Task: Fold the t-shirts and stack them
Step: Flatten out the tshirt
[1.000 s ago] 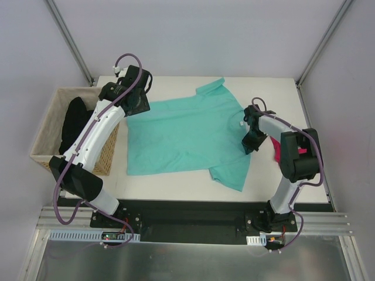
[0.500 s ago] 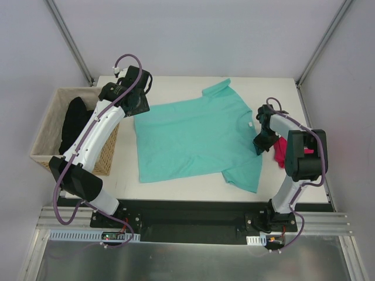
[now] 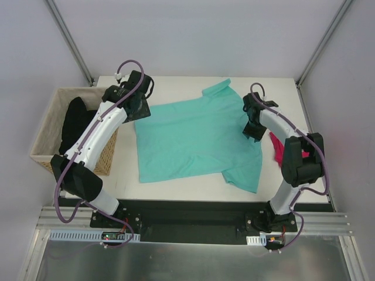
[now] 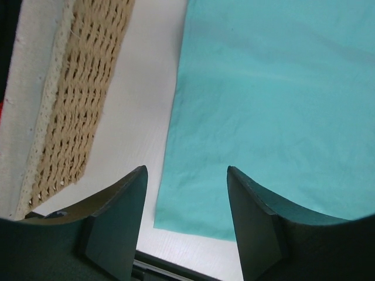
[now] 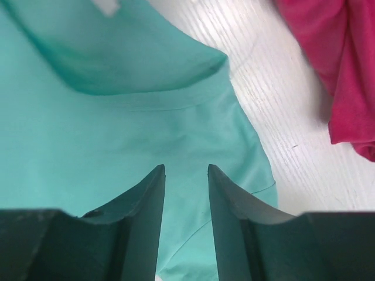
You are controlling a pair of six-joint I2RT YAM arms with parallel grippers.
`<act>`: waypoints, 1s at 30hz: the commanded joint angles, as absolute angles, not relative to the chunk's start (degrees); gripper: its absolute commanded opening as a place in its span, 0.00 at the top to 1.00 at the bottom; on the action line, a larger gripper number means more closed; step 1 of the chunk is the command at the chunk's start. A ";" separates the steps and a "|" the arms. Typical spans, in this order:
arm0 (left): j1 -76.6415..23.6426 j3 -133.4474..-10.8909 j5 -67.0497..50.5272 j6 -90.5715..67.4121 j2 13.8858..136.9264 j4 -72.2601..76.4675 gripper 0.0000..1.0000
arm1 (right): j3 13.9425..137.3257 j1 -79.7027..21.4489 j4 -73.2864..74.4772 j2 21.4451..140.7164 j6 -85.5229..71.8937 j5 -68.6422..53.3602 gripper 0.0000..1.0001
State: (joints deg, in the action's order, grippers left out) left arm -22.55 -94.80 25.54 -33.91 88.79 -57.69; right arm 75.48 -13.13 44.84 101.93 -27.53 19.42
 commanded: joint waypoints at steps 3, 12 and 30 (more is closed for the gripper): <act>-23.29 -87.73 20.92 -37.79 85.70 -58.71 0.44 | 79.37 -18.45 47.72 94.40 -21.71 30.49 0.60; -25.66 -74.90 17.32 -41.83 82.09 -58.89 0.47 | 73.05 -21.53 48.87 92.02 -25.04 28.04 0.60; -31.20 -57.14 13.97 -50.53 77.52 -60.64 0.63 | 70.66 -22.15 50.10 90.35 -26.72 27.95 0.61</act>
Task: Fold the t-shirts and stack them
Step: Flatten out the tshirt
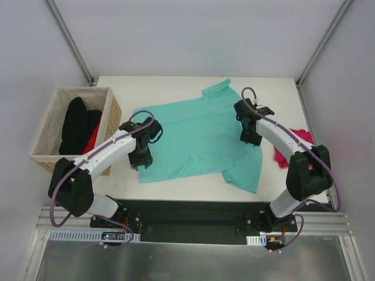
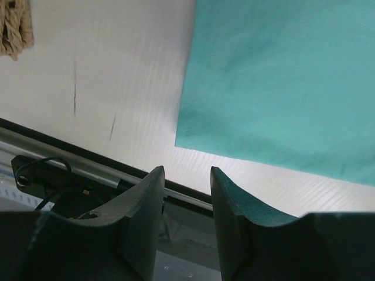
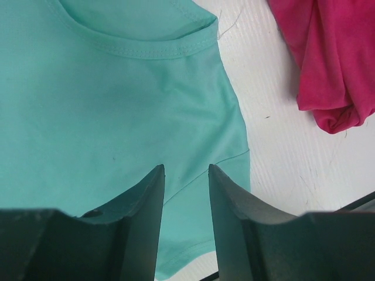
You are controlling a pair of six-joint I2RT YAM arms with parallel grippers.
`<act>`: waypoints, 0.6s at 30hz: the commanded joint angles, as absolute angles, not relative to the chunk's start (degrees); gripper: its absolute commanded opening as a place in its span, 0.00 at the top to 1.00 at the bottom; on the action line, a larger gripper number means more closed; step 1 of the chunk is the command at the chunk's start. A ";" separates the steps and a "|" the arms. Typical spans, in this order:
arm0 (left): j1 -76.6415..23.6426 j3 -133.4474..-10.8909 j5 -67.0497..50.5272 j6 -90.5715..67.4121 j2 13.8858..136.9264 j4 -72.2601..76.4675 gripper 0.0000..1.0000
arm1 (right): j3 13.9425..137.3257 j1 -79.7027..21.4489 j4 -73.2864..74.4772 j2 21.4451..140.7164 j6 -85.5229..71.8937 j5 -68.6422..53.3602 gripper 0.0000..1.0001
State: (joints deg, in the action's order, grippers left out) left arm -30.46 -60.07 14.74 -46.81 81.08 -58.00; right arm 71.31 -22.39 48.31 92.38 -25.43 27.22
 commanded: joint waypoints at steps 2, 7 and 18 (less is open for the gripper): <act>-31.46 -55.99 13.54 -51.06 77.08 -60.73 0.62 | 70.93 -22.15 50.01 90.70 -26.89 27.60 0.61; -33.04 -52.83 12.83 -53.52 76.38 -61.00 0.61 | 72.07 -22.06 50.01 91.49 -26.89 26.81 0.61; -34.10 -49.31 13.10 -53.09 79.89 -56.96 0.56 | 73.03 -20.48 50.45 91.06 -26.98 24.35 0.62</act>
State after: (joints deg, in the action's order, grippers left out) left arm -33.74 -49.93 13.54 -52.97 78.22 -58.65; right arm 71.33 -21.12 48.56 92.29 -26.20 25.08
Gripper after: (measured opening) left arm 0.434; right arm 0.387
